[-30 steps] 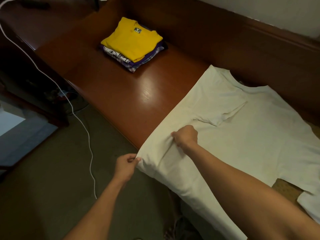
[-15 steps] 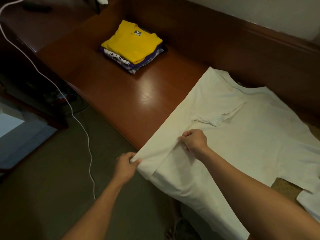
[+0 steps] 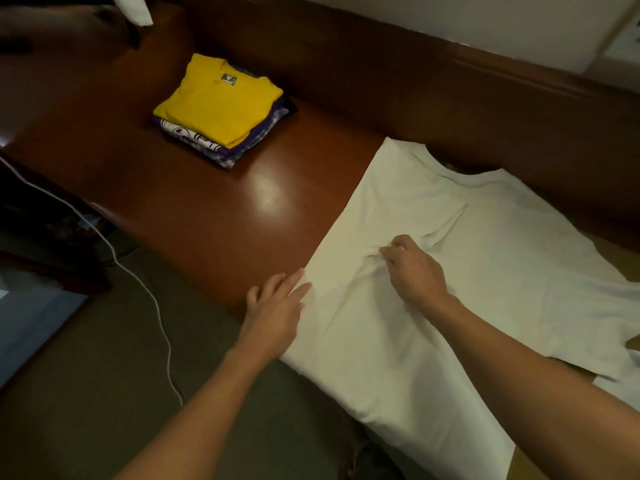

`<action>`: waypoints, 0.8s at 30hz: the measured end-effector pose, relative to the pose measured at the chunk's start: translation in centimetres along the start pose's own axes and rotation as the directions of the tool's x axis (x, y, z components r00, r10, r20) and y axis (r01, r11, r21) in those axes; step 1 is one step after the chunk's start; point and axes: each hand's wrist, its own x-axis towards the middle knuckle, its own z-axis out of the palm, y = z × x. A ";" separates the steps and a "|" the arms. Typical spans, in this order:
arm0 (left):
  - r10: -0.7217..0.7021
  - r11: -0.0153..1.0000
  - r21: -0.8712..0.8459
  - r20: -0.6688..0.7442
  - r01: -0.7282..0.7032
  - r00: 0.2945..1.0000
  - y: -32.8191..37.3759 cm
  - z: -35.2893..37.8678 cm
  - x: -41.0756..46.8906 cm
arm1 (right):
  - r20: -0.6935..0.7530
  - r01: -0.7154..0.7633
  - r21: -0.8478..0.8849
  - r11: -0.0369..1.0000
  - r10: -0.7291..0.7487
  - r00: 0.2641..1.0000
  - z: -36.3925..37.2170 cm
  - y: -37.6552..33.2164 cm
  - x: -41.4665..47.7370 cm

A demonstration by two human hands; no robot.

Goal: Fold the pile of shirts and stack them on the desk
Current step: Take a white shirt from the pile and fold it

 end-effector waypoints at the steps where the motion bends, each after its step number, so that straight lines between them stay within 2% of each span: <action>1: 0.041 0.999 0.035 0.014 -0.042 0.999 0.6 -0.4 1.4 | -0.031 -0.035 0.021 0.999 0.036 0.999 -0.1 0.5 0.2; 4: 0.194 0.977 0.087 0.015 -0.194 0.981 2.2 -1.4 5.5 | -0.153 -0.142 0.076 0.987 0.152 0.976 -1.1 1.9 0.8; 7: 0.308 0.940 0.139 0.048 -0.312 0.950 3.3 -1.9 10.0 | -0.225 -0.330 0.142 0.933 0.355 0.907 -2.6 3.1 2.0; 11: 0.364 0.909 0.174 0.107 -0.378 0.925 4.6 -3.0 14.9 | -0.139 -0.540 0.263 0.799 0.585 0.799 -4.2 3.9 4.3; 15: 0.377 0.908 0.139 0.131 -0.394 0.917 6.1 -4.7 18.8 | -0.044 -0.669 0.447 0.593 0.762 0.646 -4.7 2.9 6.6; 17: 0.390 0.902 0.136 0.147 -0.409 0.909 6.7 -5.3 20.6 | 0.003 -0.698 0.483 0.528 0.796 0.605 -4.6 2.3 7.4; 20: 0.431 0.885 0.126 0.147 -0.449 0.890 7.1 -5.9 23.5 | 0.032 -0.720 0.489 0.492 0.815 0.579 -4.4 2.2 8.2; 24: 0.472 0.858 0.146 0.150 -0.492 0.869 7.3 -7.3 27.3 | 0.013 -0.669 0.568 0.479 0.808 0.590 -4.9 2.7 8.6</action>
